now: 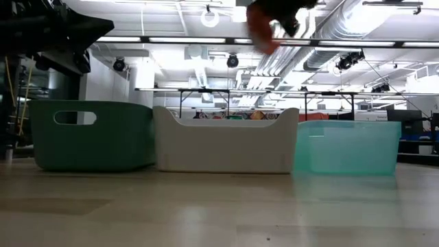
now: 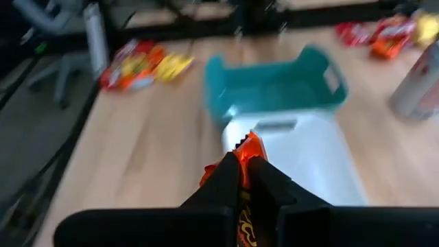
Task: Sort candy
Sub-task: Put the orange chocolate into the white bin
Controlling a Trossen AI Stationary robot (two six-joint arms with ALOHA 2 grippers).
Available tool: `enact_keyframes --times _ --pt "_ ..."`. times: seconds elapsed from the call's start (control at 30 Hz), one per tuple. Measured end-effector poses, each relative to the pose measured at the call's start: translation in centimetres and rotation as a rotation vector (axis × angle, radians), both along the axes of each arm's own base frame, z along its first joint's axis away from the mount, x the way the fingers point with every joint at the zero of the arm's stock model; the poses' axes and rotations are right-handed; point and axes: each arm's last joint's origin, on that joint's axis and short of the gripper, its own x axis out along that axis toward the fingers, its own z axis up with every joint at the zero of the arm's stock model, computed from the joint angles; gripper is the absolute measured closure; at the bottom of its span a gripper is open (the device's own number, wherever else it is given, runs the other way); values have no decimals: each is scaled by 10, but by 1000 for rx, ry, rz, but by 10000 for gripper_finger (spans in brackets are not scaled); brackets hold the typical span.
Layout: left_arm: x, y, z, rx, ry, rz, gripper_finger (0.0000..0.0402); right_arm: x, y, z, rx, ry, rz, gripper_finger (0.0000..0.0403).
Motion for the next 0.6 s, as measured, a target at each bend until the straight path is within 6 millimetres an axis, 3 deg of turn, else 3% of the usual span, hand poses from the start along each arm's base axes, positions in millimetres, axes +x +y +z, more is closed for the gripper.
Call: enact_keyframes --times 0.13,0.27,0.47,0.6 --pt "0 0 0 0 1 0 401 25 -13 -26 69 37 60 382" --pt "0 0 0 0 0 0 401 34 -19 -41 95 118 65 328" --pt "0 0 0 0 1 0 401 39 -25 -29 -39 148 82 221" --pt "0 0 0 0 1 0 401 36 -27 -11 -98 243 121 172"
